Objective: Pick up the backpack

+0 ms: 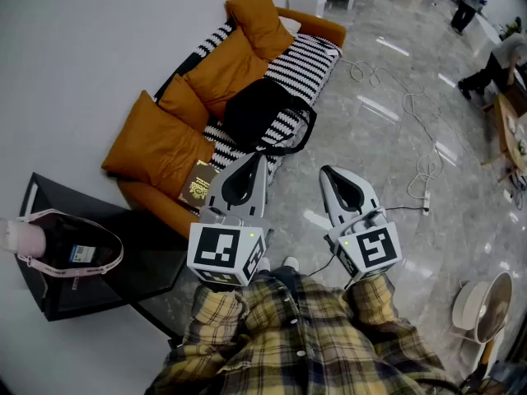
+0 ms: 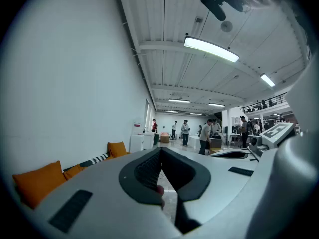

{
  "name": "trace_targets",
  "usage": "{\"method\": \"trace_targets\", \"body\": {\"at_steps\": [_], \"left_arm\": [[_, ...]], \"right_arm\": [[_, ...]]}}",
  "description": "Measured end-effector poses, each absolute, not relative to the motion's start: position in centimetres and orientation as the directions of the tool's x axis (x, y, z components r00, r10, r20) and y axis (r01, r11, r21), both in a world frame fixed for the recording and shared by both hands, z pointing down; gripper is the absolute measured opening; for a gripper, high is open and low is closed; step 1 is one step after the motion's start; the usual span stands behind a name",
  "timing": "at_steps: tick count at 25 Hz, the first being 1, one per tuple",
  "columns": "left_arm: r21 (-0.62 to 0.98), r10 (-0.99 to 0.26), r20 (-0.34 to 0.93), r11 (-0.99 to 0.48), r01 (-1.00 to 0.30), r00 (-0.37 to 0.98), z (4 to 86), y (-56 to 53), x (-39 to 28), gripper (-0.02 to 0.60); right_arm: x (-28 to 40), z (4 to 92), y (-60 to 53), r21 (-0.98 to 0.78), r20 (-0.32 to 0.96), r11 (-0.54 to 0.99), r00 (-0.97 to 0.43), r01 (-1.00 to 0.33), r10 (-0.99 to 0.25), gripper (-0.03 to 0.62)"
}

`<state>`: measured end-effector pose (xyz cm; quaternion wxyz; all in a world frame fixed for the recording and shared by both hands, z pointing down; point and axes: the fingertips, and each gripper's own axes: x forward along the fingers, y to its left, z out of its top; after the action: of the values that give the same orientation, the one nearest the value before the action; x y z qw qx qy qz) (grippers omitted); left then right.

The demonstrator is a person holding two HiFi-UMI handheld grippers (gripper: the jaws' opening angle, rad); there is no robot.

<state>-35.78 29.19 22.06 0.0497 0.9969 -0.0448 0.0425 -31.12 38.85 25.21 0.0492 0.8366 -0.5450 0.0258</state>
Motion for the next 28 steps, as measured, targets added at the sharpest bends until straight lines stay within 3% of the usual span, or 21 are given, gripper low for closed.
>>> {"method": "trace_targets", "body": {"at_steps": [28], "left_arm": [[0.05, -0.09, 0.058, -0.994, -0.093, 0.994, 21.1, 33.0, -33.6, 0.018]], "right_arm": [[-29.5, 25.1, 43.3, 0.042, 0.073, -0.43, 0.432, -0.902, -0.899, 0.015]]}}
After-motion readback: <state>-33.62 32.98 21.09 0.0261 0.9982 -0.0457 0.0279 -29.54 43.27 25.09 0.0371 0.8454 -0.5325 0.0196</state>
